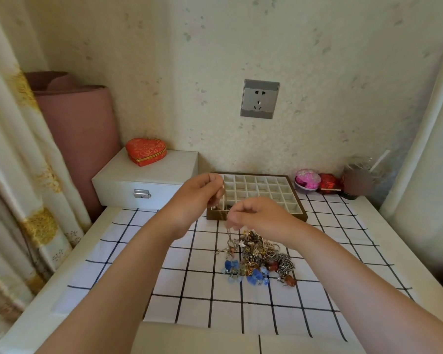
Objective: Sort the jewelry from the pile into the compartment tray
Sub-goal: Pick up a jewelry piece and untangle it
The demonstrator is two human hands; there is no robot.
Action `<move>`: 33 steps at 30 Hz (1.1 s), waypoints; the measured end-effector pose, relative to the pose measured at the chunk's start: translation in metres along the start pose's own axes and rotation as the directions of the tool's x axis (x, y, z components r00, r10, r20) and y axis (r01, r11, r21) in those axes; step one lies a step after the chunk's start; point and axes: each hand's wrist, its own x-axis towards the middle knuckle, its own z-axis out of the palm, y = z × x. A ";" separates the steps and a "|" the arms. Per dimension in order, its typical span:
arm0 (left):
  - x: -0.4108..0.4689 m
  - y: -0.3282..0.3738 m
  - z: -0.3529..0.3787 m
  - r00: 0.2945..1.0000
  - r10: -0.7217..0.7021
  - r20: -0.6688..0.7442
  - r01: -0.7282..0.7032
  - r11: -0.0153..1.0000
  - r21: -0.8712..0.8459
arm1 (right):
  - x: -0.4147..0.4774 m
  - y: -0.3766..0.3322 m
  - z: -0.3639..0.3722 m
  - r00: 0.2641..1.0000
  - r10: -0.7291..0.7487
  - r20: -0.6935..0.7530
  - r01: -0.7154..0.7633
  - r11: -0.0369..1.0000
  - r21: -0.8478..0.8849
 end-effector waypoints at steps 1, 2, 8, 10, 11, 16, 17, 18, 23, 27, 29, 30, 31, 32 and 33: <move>0.000 0.004 -0.002 1.000 0.013 0.006 -0.013 0.999 -0.038 | 0.001 -0.001 -0.001 0.999 -0.008 -0.033 0.009 0.999 0.039; -0.001 0.008 -0.004 1.000 0.025 0.018 -0.023 0.997 -0.070 | 0.003 -0.001 -0.001 0.997 -0.019 -0.070 0.024 0.997 0.068; -0.006 0.030 -0.005 0.992 0.036 0.121 0.000 0.959 -0.283 | 0.006 -0.010 0.007 0.993 -0.102 0.065 0.086 0.973 0.214; -0.005 0.034 -0.009 0.999 0.024 0.030 -0.021 0.994 -0.104 | 0.007 -0.011 0.007 0.994 -0.069 0.086 0.056 0.989 0.139; -0.004 0.033 -0.013 0.999 0.046 -0.021 -0.045 0.998 0.045 | 0.007 -0.011 0.006 0.993 -0.040 0.110 0.026 0.992 0.124; -0.001 0.023 -0.024 0.984 0.164 -0.063 -0.134 0.932 0.336 | 0.007 -0.011 0.011 0.989 0.018 0.149 0.007 0.987 -0.163; -0.002 0.023 -0.025 0.981 0.187 -0.056 -0.155 0.920 0.359 | 0.008 -0.009 0.013 0.988 0.031 0.154 0.005 0.973 -0.230; -0.002 0.024 -0.026 0.976 0.212 -0.047 -0.177 0.903 0.392 | 0.008 -0.007 0.015 0.984 0.049 0.169 -0.002 0.964 -0.267; -0.010 0.037 -0.034 0.998 0.050 0.031 -0.055 0.600 0.798 | 0.011 -0.003 0.014 0.991 0.084 0.104 -0.025 0.882 -0.470; -0.013 0.027 -0.040 0.976 -0.217 0.029 0.082 0.486 0.870 | 0.012 -0.005 -0.003 0.996 0.081 0.041 -0.061 0.931 -0.361; -0.010 0.023 -0.043 0.975 -0.222 0.019 0.099 0.509 0.855 | 0.010 -0.007 -0.014 0.995 0.104 -0.005 -0.103 0.966 -0.237; -0.009 0.023 -0.045 0.978 -0.209 0.010 0.108 0.546 0.831 | 0.009 -0.008 -0.018 0.994 0.110 -0.012 -0.110 0.983 -0.144; -0.008 0.024 -0.046 0.981 -0.192 0.002 0.113 0.589 0.800 | 0.008 -0.008 -0.022 0.995 0.097 -0.002 -0.097 0.994 -0.040; -0.007 0.024 -0.047 0.985 -0.171 -0.008 0.114 0.624 0.773 | 0.007 -0.006 -0.027 0.997 0.070 0.013 -0.071 0.996 0.054; -0.007 0.025 -0.048 0.990 -0.141 -0.019 0.106 0.646 0.756 | 0.007 -0.003 -0.030 0.999 0.047 0.021 -0.049 0.992 0.115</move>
